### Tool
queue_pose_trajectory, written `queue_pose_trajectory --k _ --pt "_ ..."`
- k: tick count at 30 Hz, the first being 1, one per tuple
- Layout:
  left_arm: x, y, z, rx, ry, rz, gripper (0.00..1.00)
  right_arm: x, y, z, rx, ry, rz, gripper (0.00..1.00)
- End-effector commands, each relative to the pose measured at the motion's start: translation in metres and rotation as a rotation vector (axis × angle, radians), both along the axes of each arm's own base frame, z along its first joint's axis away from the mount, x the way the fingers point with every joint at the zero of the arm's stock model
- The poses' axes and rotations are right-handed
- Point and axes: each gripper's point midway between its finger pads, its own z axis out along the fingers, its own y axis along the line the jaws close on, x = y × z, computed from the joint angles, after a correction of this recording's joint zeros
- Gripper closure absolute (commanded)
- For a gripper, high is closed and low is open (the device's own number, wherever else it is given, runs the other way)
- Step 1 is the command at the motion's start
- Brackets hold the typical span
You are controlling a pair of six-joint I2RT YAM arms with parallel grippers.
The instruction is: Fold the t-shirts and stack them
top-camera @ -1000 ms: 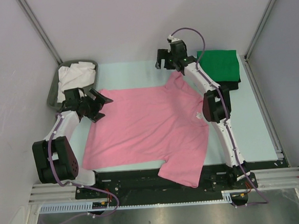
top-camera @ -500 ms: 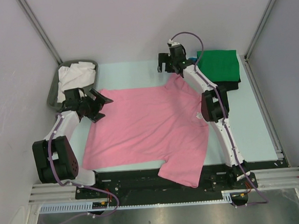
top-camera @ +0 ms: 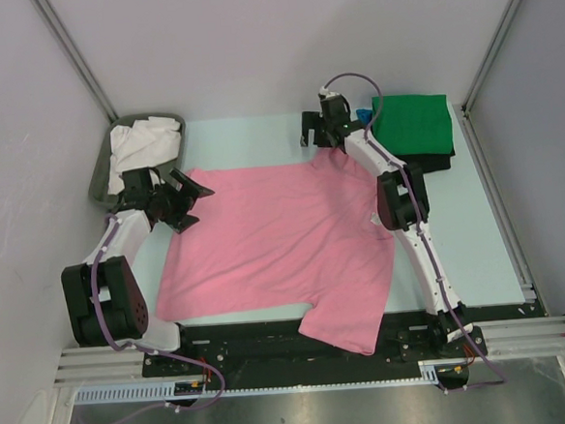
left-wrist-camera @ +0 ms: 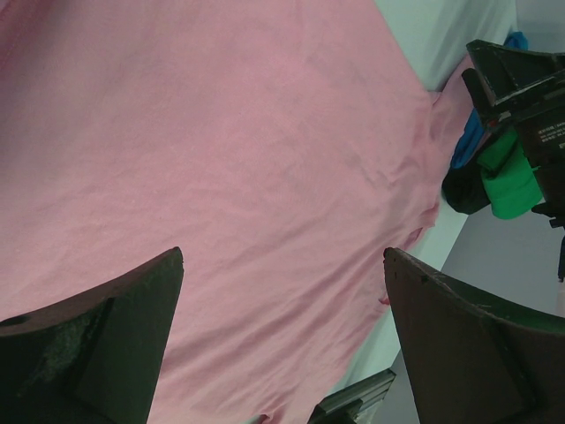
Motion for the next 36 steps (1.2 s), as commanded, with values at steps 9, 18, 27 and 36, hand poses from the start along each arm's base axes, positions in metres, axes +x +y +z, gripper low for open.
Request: queue_pose_trajectory --k 9,18,27,36 --pt "-0.001 -0.005 -0.002 -0.003 -0.011 -0.038 0.0 0.006 0.021 -0.011 0.2 0.059 -0.001 0.0" --pt "-0.002 -0.004 -0.003 0.005 -0.005 -0.034 0.0 -0.001 0.053 -0.028 0.43 0.16 0.02 0.0" --pt "-0.003 -0.001 -0.007 0.015 0.006 -0.028 0.0 0.002 0.088 -0.01 0.719 0.17 0.099 0.0" --pt "0.001 -0.001 0.009 0.026 -0.076 -0.031 0.0 0.025 0.073 0.085 0.789 -0.102 0.18 0.0"
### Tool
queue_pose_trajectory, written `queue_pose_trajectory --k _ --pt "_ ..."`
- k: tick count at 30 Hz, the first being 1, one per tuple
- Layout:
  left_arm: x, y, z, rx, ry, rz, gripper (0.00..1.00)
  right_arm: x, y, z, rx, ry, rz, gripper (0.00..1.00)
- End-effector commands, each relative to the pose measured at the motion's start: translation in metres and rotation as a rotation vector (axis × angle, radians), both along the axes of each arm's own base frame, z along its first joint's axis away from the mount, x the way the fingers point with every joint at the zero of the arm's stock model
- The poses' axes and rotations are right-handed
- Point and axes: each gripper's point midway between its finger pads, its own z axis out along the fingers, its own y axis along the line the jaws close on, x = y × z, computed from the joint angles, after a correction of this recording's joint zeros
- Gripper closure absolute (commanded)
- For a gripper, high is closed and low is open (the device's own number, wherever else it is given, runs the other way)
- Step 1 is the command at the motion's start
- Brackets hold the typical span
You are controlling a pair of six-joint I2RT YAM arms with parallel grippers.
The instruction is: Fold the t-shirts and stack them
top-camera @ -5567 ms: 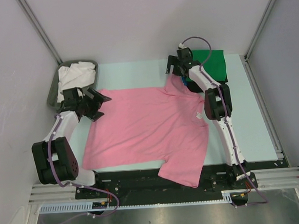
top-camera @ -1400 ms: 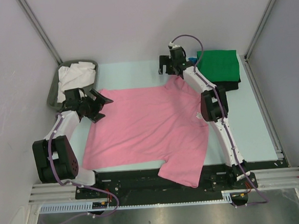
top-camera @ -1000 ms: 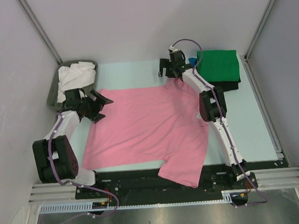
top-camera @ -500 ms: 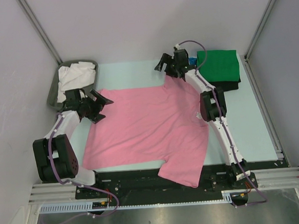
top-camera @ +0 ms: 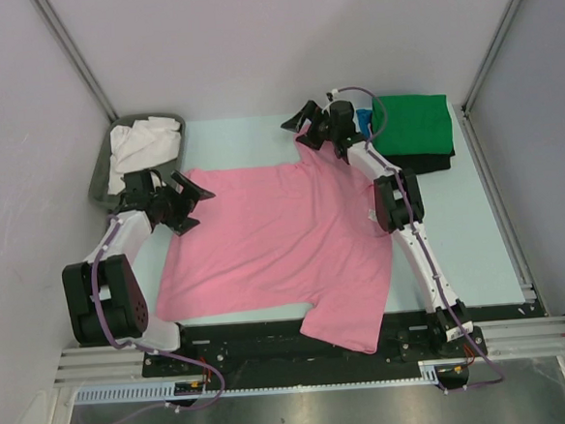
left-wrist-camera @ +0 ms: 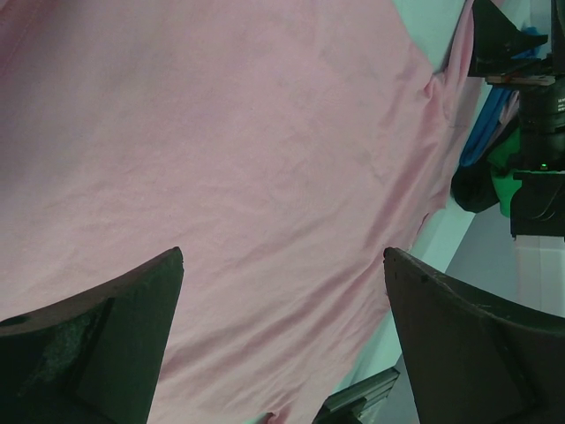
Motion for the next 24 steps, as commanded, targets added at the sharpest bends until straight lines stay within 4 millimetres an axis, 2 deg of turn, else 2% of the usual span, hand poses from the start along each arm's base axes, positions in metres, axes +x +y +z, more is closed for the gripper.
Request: queue_pose_trajectory --k 1,2,4,5,7,8,10,11,12,13,14,15,16,17,18,19,20,21,22,24 --pt "0.004 0.0 0.019 0.027 -0.102 -0.026 0.0 0.009 -0.01 0.08 0.013 -0.228 -0.008 0.0" --pt "0.004 -0.001 0.027 0.027 -0.126 -0.027 0.0 0.01 -0.018 0.119 -0.021 -0.31 -0.04 0.0" --pt "0.003 -0.001 0.034 0.026 -0.139 -0.037 0.0 0.009 -0.034 0.158 -0.065 -0.392 -0.078 0.0" --pt "0.004 -0.003 0.044 0.024 -0.166 -0.05 0.0 0.004 -0.045 0.194 -0.115 -0.458 -0.112 0.0" --pt "0.003 -0.008 0.057 0.006 -0.195 -0.078 0.0 -0.007 -0.056 0.231 -0.162 -0.521 -0.146 0.0" --pt "0.003 -0.009 0.068 0.008 -0.225 -0.087 0.0 -0.024 -0.064 0.261 -0.218 -0.575 -0.161 0.0" --pt "0.0 -0.01 0.079 0.017 -0.243 -0.101 0.0 -0.041 -0.069 0.286 -0.312 -0.634 -0.213 0.0" --pt "0.0 -0.012 0.087 0.018 -0.262 -0.116 0.0 -0.053 -0.072 0.292 -0.37 -0.632 -0.222 0.0" --pt "-0.004 -0.013 0.097 0.024 -0.289 -0.132 0.0 -0.072 -0.078 0.316 -0.452 -0.698 -0.238 0.0" --pt "-0.008 -0.013 0.101 0.03 -0.293 -0.139 0.0 -0.084 -0.078 0.317 -0.517 -0.676 -0.273 0.0" --pt "-0.01 -0.014 0.106 0.034 -0.309 -0.148 0.0 -0.096 -0.079 0.309 -0.575 -0.641 -0.255 0.01" --pt "-0.016 -0.017 0.113 0.037 -0.328 -0.165 0.0 -0.118 -0.082 0.318 -0.6 -0.645 -0.233 0.0" --pt "-0.022 -0.018 0.115 0.037 -0.334 -0.176 0.0 -0.133 -0.078 0.317 -0.581 -0.629 -0.174 0.0" --pt "-0.026 -0.018 0.112 0.046 -0.332 -0.181 0.0 -0.146 -0.082 0.303 -0.582 -0.554 -0.142 0.0" --pt "-0.032 -0.018 0.115 0.068 -0.346 -0.19 0.0 -0.171 -0.09 0.32 -0.56 -0.551 -0.13 0.0" --pt "-0.038 -0.017 0.111 0.081 -0.337 -0.195 0.0 -0.185 -0.096 0.291 -0.569 -0.462 -0.102 0.0" --pt "-0.043 -0.015 0.101 0.103 -0.319 -0.192 0.0 -0.202 -0.105 0.278 -0.582 -0.403 -0.111 0.0" --pt "-0.048 -0.011 0.098 0.144 -0.32 -0.194 0.0 -0.23 -0.12 0.301 -0.559 -0.423 -0.16 0.0" --pt "-0.056 -0.007 0.087 0.165 -0.278 -0.19 0.0 -0.248 -0.13 0.254 -0.574 -0.321 -0.17 0.0" --pt "-0.07 -0.003 0.065 0.196 -0.214 -0.184 0.0 -0.279 -0.142 0.232 -0.573 -0.262 -0.182 0.0"
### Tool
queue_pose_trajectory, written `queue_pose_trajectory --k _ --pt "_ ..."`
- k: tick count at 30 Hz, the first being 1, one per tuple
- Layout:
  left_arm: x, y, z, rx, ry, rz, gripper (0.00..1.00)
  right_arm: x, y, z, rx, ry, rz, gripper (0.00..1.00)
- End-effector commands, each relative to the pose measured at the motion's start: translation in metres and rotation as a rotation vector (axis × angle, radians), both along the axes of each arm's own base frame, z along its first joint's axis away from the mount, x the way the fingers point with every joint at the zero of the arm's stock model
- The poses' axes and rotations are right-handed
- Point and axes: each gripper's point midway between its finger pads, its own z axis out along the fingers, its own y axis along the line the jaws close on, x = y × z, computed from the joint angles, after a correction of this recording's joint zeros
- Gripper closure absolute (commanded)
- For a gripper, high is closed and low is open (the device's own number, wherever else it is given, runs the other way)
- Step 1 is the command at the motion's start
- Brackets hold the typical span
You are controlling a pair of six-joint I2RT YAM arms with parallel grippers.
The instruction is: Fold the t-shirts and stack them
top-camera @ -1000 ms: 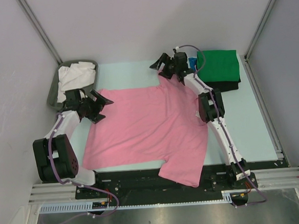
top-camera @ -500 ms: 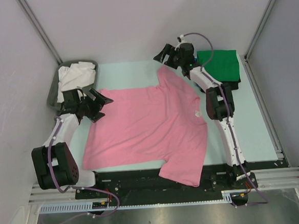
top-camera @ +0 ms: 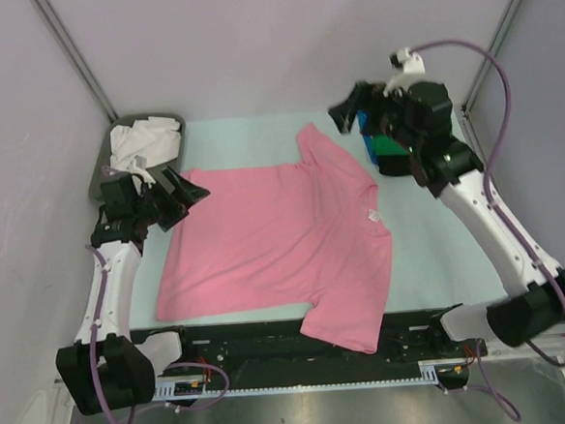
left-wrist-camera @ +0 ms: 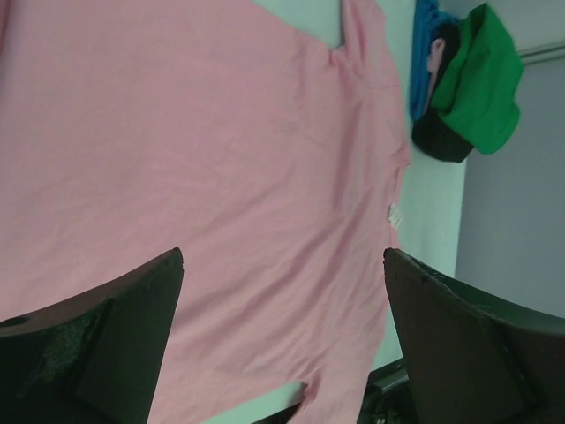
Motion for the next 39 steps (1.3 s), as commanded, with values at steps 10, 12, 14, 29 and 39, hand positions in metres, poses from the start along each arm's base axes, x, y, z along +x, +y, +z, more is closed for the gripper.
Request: queue_pose_trajectory --k 10,12,14,29,39 --pt "-0.112 0.006 -0.109 0.087 0.312 0.121 0.0 -0.203 -0.078 -0.258 -0.001 0.712 -0.262 0.06" --pt "-0.12 0.0 -0.109 0.059 0.312 0.126 0.01 -0.225 -0.074 -0.268 0.062 0.752 -0.234 0.07" --pt "-0.128 -0.003 -0.115 0.047 0.33 0.128 0.0 -0.243 -0.077 -0.281 0.098 0.802 -0.239 0.08" --pt "-0.111 0.0 -0.099 0.029 0.273 0.172 0.0 -0.123 -0.117 -0.309 0.001 0.649 -0.476 0.05" --pt "-0.103 0.0 -0.095 0.039 0.265 0.154 0.0 0.005 -0.14 -0.336 0.196 0.599 -0.506 0.08"
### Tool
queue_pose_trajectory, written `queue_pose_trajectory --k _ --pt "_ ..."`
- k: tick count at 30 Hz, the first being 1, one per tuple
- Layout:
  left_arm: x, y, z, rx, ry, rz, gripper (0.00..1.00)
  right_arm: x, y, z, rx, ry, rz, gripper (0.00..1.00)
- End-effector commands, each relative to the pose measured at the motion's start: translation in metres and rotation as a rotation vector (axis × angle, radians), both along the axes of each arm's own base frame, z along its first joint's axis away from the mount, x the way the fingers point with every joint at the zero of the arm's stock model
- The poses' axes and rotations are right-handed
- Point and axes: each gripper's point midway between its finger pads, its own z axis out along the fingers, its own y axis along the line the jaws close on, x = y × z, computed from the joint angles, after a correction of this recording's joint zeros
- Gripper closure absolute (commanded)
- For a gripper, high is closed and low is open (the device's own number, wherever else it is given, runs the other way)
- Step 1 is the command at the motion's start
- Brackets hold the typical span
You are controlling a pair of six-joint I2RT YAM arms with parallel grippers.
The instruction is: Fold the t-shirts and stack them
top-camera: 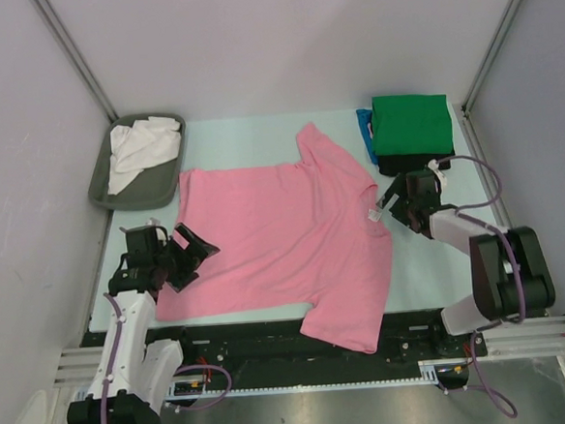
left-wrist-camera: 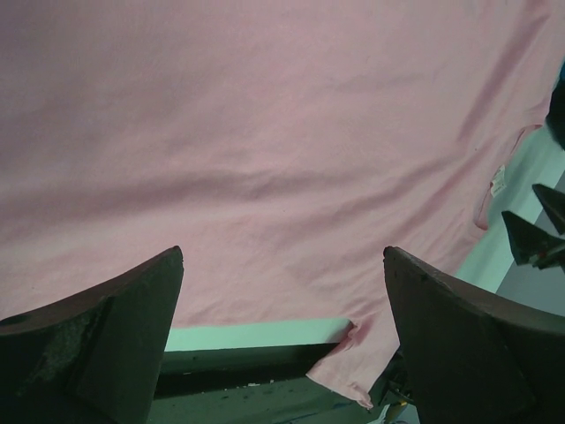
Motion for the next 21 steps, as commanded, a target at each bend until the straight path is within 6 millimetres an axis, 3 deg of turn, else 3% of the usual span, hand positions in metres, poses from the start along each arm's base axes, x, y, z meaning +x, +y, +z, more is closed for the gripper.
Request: queue_pose_trajectory --k 1,9,12,21 --pt "0.015 0.001 0.019 0.017 -0.063 -0.011 0.0 0.086 0.019 0.053 0.079 -0.279 0.067 0.08" --pt "0.023 0.002 0.017 0.027 -0.054 -0.029 0.0 0.139 0.03 0.046 0.122 -0.333 0.118 0.1" --pt "0.025 0.001 0.017 0.026 -0.051 -0.035 0.0 0.143 0.036 0.028 0.132 -0.296 0.139 0.11" --pt "0.029 0.0 0.011 0.024 -0.038 -0.047 0.0 0.151 0.043 0.001 0.124 -0.25 0.188 0.18"
